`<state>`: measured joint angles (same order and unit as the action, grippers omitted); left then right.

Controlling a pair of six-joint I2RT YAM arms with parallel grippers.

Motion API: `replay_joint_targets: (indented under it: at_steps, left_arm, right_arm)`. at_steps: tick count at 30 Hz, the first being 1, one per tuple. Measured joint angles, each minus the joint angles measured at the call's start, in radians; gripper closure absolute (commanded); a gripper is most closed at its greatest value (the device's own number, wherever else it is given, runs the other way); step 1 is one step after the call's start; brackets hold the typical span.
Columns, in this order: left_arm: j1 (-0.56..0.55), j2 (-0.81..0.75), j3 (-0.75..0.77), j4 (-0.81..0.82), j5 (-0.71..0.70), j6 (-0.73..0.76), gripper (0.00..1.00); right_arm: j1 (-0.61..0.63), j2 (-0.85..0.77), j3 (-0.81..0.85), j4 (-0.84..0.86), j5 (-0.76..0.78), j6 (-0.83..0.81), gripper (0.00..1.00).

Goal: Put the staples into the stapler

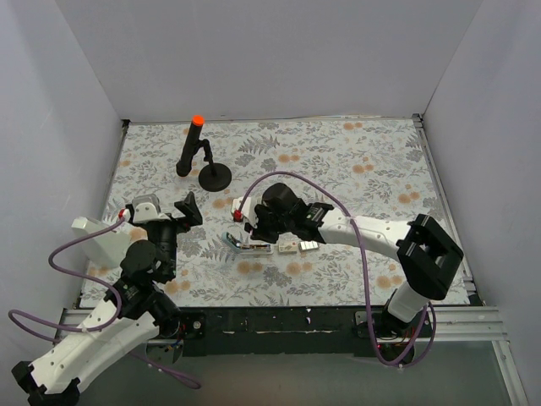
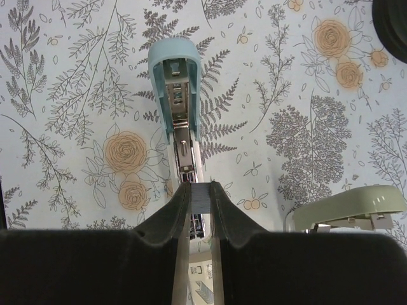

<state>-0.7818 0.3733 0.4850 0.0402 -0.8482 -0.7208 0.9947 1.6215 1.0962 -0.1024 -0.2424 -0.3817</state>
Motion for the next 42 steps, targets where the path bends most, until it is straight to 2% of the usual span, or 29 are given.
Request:
replay_joint_targets:
  at_steps: [3, 15, 42]
  left_arm:
    - [0.019, 0.008, 0.000, -0.003, 0.014, -0.007, 0.02]
    - [0.085, 0.072, 0.000, -0.005, 0.071, -0.028, 0.02]
    - [0.183, 0.089, 0.000, -0.011, 0.199, -0.073, 0.02]
  right_arm:
    - [-0.003, 0.010, -0.026, 0.032, -0.019, -0.008, 0.92]
    - [-0.020, 0.021, -0.080, 0.134, -0.063, -0.019, 0.93]
    - [-0.033, 0.087, -0.098, 0.155, -0.124, -0.043, 0.94]
